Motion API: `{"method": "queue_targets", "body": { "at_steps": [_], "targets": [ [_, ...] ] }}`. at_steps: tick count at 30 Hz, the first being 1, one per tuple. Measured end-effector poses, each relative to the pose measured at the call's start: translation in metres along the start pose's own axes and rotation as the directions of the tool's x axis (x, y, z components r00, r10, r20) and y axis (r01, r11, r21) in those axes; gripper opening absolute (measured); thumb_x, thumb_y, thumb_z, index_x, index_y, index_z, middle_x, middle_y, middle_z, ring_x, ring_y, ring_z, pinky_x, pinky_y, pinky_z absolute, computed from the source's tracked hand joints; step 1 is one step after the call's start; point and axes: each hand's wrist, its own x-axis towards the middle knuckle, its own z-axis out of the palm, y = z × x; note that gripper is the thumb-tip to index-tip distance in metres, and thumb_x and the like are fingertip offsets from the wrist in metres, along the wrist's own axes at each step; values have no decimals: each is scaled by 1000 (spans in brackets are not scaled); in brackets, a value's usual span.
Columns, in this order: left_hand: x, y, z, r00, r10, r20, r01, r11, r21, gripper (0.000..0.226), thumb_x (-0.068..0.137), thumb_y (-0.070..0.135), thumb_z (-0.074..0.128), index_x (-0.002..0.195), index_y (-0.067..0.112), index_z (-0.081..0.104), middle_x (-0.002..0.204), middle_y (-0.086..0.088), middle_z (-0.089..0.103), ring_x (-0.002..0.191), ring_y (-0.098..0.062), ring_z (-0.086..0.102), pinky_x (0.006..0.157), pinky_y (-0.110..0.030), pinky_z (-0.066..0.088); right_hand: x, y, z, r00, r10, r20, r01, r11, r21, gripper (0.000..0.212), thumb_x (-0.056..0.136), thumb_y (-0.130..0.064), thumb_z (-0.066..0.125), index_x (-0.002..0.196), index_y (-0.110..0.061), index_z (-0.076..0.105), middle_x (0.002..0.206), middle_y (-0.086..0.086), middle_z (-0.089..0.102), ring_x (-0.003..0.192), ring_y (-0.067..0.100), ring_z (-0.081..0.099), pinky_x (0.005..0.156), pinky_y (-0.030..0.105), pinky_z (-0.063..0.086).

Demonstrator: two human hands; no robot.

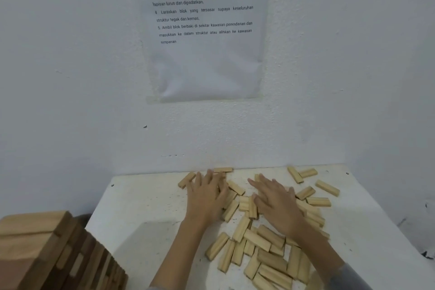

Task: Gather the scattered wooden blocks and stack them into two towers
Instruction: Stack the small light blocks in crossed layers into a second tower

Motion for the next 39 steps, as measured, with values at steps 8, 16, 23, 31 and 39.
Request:
{"method": "queue_targets", "body": {
  "at_steps": [8,16,23,31,39],
  "targets": [
    [-5,-17,29,982,137,-133,-134,990,34,67,88,57,8,147,37,31,153,4,33,143,-26,21,118,-42,16,0,12,25,992,-89,-93,74,986,-147,91,75,-57,-16,149,-31,32,158,-20,4,147,4,5,119,37,-5],
    [-26,-4,23,936,230,-268,-243,970,-14,55,90,51,25,129,29,58,129,12,56,124,-13,42,100,-25,22,-15,22,20,968,-211,-139,230,963,143,46,94,-45,34,124,-28,63,128,-34,43,132,-3,39,120,41,16],
    [-4,-16,16,990,87,-110,-93,994,-56,81,78,69,4,148,38,29,159,12,18,149,-21,3,116,-53,-5,3,51,-17,948,80,-309,-44,992,122,40,96,-38,36,132,-30,53,146,-3,43,141,21,29,117,54,10],
    [-1,-6,25,991,135,-21,-136,986,-92,69,85,65,13,145,39,34,158,16,21,149,-13,-5,117,-50,-9,20,80,-23,969,184,-162,-195,979,-53,44,103,-38,31,147,-36,33,158,-10,23,149,23,4,114,60,2],
    [-21,6,35,977,212,-12,-212,971,-114,70,81,69,11,141,43,36,156,20,23,147,-4,-2,119,-43,-8,-11,69,-7,975,42,-219,-10,989,146,49,96,-59,23,131,-43,53,142,-20,46,146,9,15,115,47,4]
  ]
}}
